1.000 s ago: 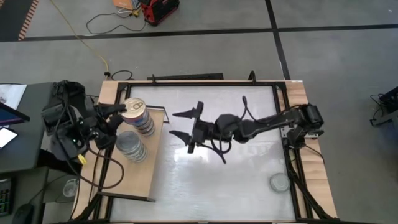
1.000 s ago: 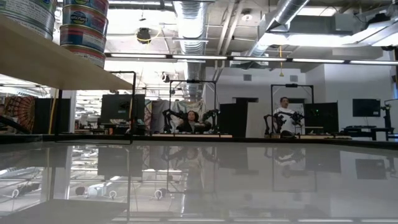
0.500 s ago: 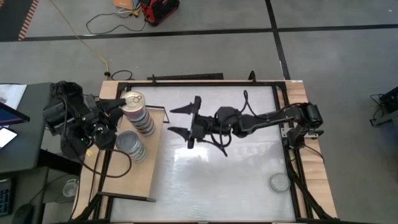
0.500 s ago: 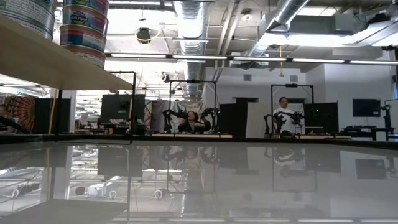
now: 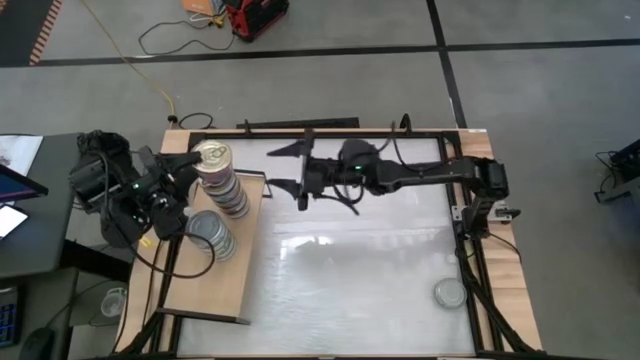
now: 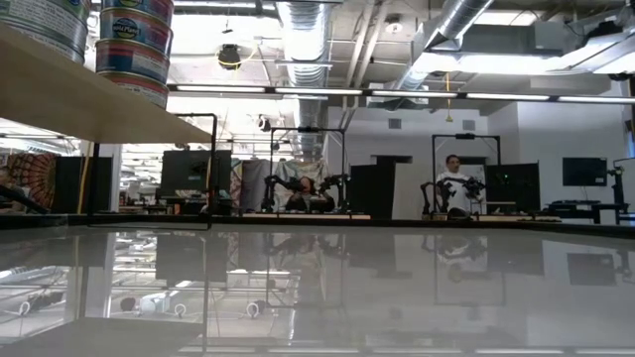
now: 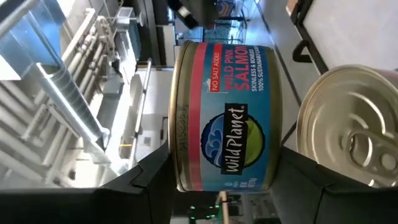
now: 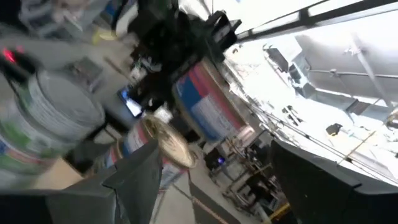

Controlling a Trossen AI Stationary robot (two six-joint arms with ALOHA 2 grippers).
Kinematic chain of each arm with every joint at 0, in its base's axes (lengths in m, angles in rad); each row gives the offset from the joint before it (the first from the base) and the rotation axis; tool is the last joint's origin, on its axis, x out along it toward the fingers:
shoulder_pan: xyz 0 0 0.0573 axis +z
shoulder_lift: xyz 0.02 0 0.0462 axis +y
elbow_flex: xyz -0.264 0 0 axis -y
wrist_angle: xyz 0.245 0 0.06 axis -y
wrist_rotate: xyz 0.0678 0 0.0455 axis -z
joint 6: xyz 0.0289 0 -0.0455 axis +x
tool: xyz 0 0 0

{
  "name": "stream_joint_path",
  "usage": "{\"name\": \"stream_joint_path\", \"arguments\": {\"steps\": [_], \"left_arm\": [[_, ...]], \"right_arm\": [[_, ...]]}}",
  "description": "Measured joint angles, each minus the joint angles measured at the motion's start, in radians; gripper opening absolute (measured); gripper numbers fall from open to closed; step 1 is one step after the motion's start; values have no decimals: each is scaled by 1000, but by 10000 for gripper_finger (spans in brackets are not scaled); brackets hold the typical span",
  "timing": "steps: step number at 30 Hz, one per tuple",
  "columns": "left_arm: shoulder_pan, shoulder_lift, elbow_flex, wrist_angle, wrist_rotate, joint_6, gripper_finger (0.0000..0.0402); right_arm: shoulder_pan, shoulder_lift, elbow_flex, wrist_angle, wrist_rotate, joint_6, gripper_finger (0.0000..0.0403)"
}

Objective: Stack canned seafood by type on shelf
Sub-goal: Stack the blue tuna can on top of the blue tuna can on the shelf

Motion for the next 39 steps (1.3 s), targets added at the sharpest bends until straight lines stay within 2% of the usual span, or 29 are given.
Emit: {"name": "stream_joint_path", "arguments": {"steps": [3,6,12,14,22,28,33,39], "left_arm": [[9,0,0,0,17,-34,203],[16,5,0,0,16,-56,203],[30,3,0,1,31,-143,203],[35,3,0,0,37,-173,203],[47,3,0,2,37,-203,203],[47,4,0,8,35,-231,203],[47,3,0,8,36,-245,203],[47,12,0,9,36,-239,203]], "right_arm": [[-3,70,69,-40,2,-50,330],[6,119,153,-92,62,-66,330],[26,170,329,-226,166,-167,330],[22,176,360,-286,169,-169,330],[1,171,399,-300,145,-276,337],[8,170,398,-289,134,-290,386],[-4,172,398,-227,-19,-260,394],[-16,198,409,-163,-101,-237,387]]}}
